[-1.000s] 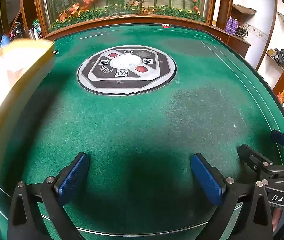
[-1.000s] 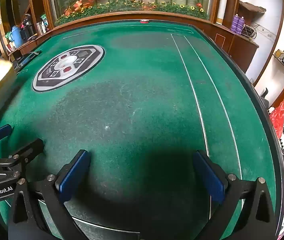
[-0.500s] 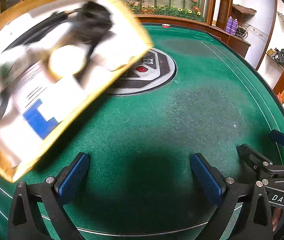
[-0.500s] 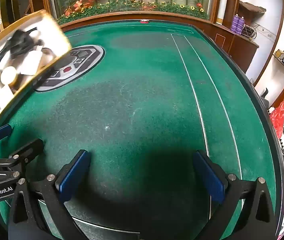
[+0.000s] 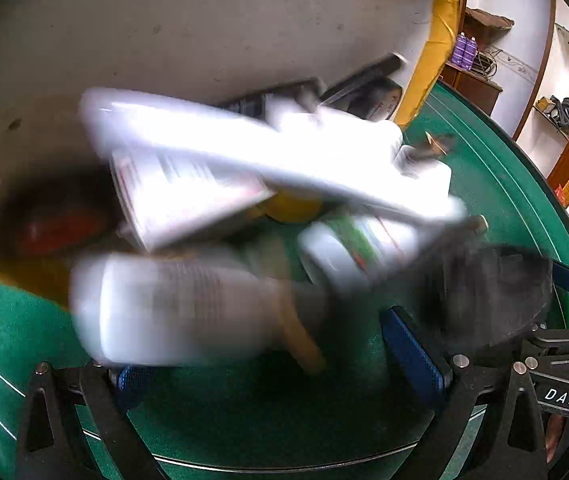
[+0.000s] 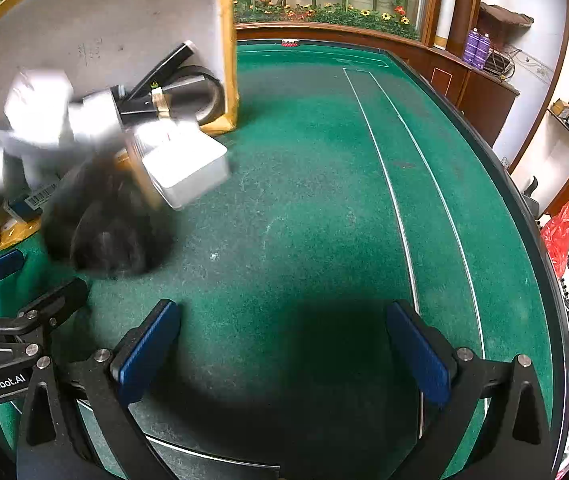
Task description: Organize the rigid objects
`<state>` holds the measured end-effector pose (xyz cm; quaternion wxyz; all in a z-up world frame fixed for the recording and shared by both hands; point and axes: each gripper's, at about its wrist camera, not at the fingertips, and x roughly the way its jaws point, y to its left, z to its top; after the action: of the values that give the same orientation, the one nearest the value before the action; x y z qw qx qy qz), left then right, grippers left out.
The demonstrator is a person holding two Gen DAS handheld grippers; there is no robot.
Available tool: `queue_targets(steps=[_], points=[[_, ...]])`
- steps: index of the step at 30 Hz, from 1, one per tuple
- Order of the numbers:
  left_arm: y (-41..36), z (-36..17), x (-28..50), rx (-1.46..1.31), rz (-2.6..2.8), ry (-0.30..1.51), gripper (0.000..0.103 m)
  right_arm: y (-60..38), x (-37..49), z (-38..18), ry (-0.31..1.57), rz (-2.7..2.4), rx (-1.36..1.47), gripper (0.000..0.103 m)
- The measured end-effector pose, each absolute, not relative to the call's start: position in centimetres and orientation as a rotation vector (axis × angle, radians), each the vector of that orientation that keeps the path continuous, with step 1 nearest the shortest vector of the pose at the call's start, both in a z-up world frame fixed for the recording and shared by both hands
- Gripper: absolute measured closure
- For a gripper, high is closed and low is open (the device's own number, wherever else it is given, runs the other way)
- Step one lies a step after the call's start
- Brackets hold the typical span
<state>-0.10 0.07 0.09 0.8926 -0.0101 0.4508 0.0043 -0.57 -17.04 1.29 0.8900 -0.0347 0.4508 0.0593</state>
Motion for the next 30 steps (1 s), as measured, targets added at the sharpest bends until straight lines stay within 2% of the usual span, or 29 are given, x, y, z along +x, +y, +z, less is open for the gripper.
queue_targets(steps=[30], points=[[-0.36, -0.01, 0.07, -0.02, 0.009, 0.933, 0.0, -17.25, -0.55, 1.07, 0.935, 0.123, -0.071, 0.0]])
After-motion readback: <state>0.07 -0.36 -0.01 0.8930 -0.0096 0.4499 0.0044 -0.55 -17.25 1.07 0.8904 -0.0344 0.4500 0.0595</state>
